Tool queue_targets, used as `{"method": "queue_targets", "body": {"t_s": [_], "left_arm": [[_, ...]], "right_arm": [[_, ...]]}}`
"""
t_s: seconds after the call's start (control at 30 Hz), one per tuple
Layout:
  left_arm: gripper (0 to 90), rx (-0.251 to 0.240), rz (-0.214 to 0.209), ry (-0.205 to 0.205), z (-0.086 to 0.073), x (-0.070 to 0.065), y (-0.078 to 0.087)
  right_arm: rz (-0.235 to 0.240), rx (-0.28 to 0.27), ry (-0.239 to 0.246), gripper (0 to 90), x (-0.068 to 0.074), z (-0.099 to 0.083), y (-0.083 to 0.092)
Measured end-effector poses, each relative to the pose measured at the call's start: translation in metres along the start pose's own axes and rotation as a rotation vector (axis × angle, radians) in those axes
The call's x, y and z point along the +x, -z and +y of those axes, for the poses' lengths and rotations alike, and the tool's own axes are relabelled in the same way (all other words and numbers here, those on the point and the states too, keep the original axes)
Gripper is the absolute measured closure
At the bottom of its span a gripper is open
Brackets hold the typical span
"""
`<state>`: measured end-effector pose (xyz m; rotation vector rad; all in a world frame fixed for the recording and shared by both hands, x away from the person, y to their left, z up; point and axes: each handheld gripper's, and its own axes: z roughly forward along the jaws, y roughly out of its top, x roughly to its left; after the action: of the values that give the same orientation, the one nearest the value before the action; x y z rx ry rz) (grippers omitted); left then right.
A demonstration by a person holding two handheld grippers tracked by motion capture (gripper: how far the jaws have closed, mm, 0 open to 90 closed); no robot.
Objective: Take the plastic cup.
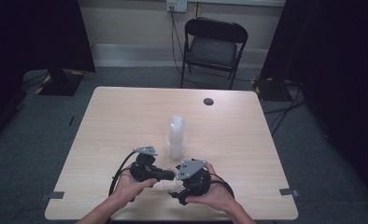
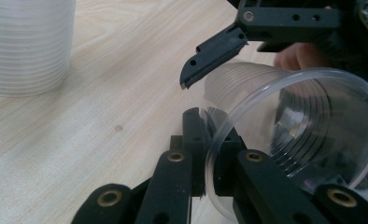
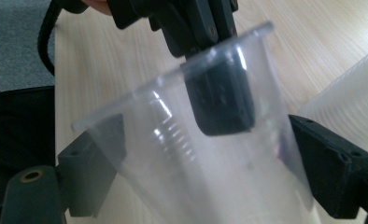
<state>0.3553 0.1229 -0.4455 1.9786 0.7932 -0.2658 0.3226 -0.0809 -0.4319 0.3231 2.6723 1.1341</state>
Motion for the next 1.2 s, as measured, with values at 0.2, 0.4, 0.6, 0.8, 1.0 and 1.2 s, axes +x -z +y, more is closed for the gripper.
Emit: {"method": "queue_targets", "body": {"t_s": [0.2, 0.4, 0.6, 0.8, 1.0, 1.2], "left_arm": [[86.9, 0.019, 0.008, -0.014, 0.000, -0.001, -0.003], [86.7, 0.017, 0.011, 0.008, 0.001, 0.000, -0.003], [88.7, 0.009, 0.016, 0.014, 0.001, -0.001, -0.005], [87.7, 0.016, 0.013, 0.018, 0.002, -0.001, -0.005], [89.0, 0.040, -0.006, 0.040, 0.002, 0.001, -0.006], [89.5, 0.050, 0.000, 0.045, 0.002, 0.001, -0.005]], "right_arm": [[-0.026, 0.013, 0.032, 17.5, 0.006, 0.003, -0.002], [-0.046, -0.002, 0.049, 21.1, 0.009, 0.005, -0.001], [-0.061, -0.006, 0.051, 25.2, 0.012, 0.006, -0.001], [-0.070, -0.020, 0.052, 26.2, 0.013, 0.009, 0.000], [-0.090, -0.012, 0.105, 26.6, 0.018, 0.010, -0.001], [-0.106, -0.003, 0.148, 27.8, 0.022, 0.012, -0.002]]}}
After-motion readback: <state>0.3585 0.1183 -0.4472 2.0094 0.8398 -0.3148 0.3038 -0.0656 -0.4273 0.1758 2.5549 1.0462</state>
